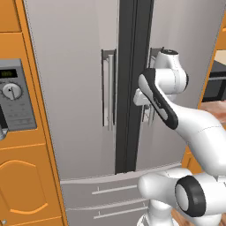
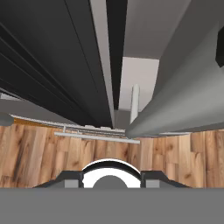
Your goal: Retrieve the butter from the fridge and place it on a plate on the dining table. Then retrieve the butter knife by the fridge and place it near the plate.
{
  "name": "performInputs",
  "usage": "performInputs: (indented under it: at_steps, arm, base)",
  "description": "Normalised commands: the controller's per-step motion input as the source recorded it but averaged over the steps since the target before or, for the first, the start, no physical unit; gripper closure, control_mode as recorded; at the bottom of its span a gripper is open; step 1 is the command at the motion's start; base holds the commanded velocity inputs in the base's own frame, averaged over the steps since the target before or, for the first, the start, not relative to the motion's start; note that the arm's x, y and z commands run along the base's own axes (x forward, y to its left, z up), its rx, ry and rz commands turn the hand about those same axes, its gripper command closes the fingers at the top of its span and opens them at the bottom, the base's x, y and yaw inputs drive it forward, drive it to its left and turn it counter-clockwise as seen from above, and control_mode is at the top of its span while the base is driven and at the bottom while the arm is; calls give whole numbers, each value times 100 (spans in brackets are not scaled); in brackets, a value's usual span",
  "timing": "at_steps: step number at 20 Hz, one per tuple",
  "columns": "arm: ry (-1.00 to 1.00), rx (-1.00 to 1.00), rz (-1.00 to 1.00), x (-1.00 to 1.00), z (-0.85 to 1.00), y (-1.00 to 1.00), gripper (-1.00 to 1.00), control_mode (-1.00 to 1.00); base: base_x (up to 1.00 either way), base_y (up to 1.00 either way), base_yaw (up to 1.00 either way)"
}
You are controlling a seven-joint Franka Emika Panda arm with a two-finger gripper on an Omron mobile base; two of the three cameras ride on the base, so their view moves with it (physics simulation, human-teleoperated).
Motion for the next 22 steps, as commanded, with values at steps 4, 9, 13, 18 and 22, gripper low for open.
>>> performInputs:
  at_steps: [4,9,13,18,22]
  arm:
    - [0,0,0,0,0,0,-100,100]
    - [0,0,0,0,0,0,-100,100]
    - [0,0,0,0,0,0,-100,100]
    - [0,0,0,0,0,0,-100,100]
    - [0,0,0,0,0,0,-100,100]
  base:
    - [0,0,0]
    - [-9,-1,-1]
    - [-1,-9,-6]
    - [0,-7,-2]
    - [0,-5,0]
